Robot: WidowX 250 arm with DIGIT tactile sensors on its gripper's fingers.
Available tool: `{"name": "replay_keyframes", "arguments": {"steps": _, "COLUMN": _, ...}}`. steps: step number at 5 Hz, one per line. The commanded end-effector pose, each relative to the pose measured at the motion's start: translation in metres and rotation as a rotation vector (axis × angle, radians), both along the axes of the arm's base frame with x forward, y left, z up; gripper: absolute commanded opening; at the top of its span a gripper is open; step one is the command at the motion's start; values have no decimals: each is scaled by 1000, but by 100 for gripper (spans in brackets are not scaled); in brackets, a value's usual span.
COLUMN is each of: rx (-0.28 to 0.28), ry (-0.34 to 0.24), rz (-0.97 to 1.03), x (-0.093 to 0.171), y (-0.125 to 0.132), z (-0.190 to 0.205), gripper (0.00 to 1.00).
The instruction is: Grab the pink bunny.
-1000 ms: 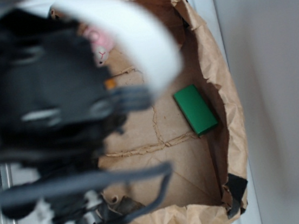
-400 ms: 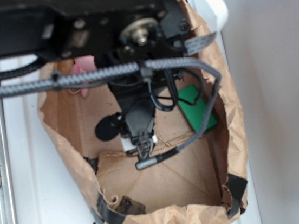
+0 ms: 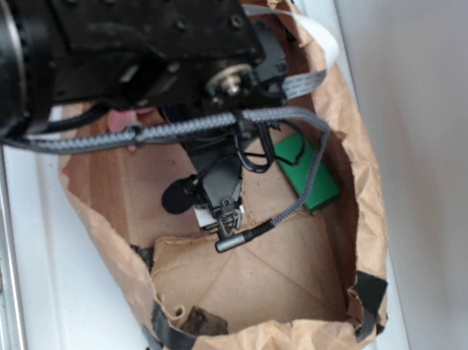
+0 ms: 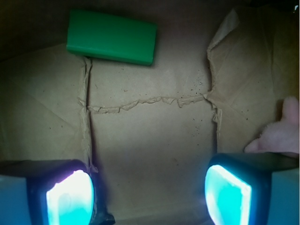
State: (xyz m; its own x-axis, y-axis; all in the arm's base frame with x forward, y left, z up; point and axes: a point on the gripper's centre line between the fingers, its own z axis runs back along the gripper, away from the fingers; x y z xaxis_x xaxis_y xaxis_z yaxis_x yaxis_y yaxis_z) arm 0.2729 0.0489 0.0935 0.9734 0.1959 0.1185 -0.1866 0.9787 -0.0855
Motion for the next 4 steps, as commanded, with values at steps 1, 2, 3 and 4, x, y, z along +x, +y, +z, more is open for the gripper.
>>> {"name": "replay_keyframes", "arguments": {"steps": 1, "rx": 10, "ry": -46, "rz": 35, "x": 4, "y": 10, "z": 13, "gripper": 100}}
{"name": "replay_keyframes", "arguments": {"steps": 2, "rx": 10, "ry": -46, "rz": 35, "x": 4, "y": 10, "z": 13, "gripper": 100}}
{"name": "replay_keyframes", "arguments": {"steps": 3, "rx": 19, "ry": -48, "rz": 205, "x": -9, "y": 21, "z": -4, "gripper": 100}}
{"name": "replay_keyframes", "arguments": {"steps": 4, "rx": 15, "ry": -8, "rz": 271, "x": -13, "y": 36, "z": -8, "gripper": 100}}
